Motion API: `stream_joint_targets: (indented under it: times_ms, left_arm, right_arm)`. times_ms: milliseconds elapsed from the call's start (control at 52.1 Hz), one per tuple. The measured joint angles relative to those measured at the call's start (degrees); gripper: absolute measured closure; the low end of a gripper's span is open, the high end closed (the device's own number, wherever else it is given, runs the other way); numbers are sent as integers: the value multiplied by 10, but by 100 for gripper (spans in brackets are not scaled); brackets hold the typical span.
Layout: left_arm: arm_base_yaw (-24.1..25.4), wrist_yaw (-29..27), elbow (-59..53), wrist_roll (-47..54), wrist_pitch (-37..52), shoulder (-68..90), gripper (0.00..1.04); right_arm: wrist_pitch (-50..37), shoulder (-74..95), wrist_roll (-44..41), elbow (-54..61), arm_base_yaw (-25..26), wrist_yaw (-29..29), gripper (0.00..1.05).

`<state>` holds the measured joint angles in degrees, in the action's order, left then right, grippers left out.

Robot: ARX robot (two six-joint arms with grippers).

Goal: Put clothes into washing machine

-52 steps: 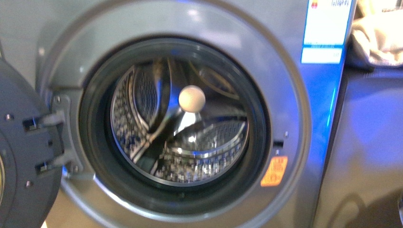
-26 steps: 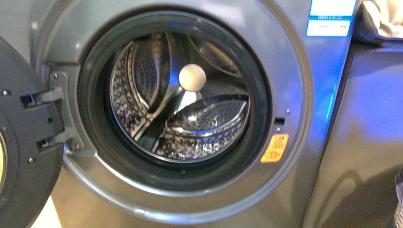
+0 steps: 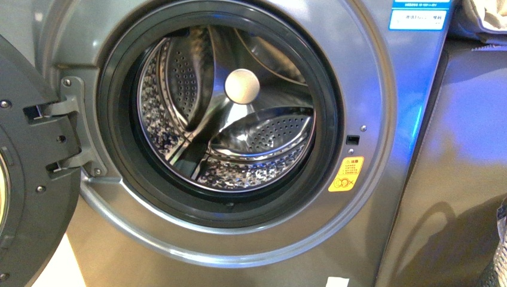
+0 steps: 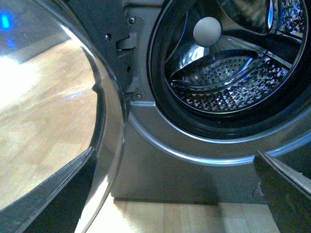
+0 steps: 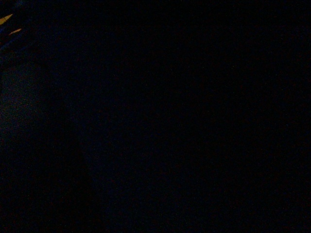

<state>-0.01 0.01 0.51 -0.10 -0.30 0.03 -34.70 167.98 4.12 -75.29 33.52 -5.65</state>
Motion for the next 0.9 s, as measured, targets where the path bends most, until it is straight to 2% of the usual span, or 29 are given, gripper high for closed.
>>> stream_joint_targets:
  times_ms: [422,480,710,806,902]
  left_arm:
    - [0,0,0,0,0,0,6]
    - [0,0,0,0,0,0,6]
    - [0,0,0,0,0,0,6]
    - [0,0,0,0,0,0,6]
    - [0,0,0,0,0,0,6]
  right_arm:
    - [-2,29,-10,-22,14,6,7]
    - [-4,31,-11,-22,16,11,14]
    - [-18,29,-6,-13,27,14,53]
    - [-39,18,15,9,28,0,71]
    - [-60,3,31,36,27,-11,83]
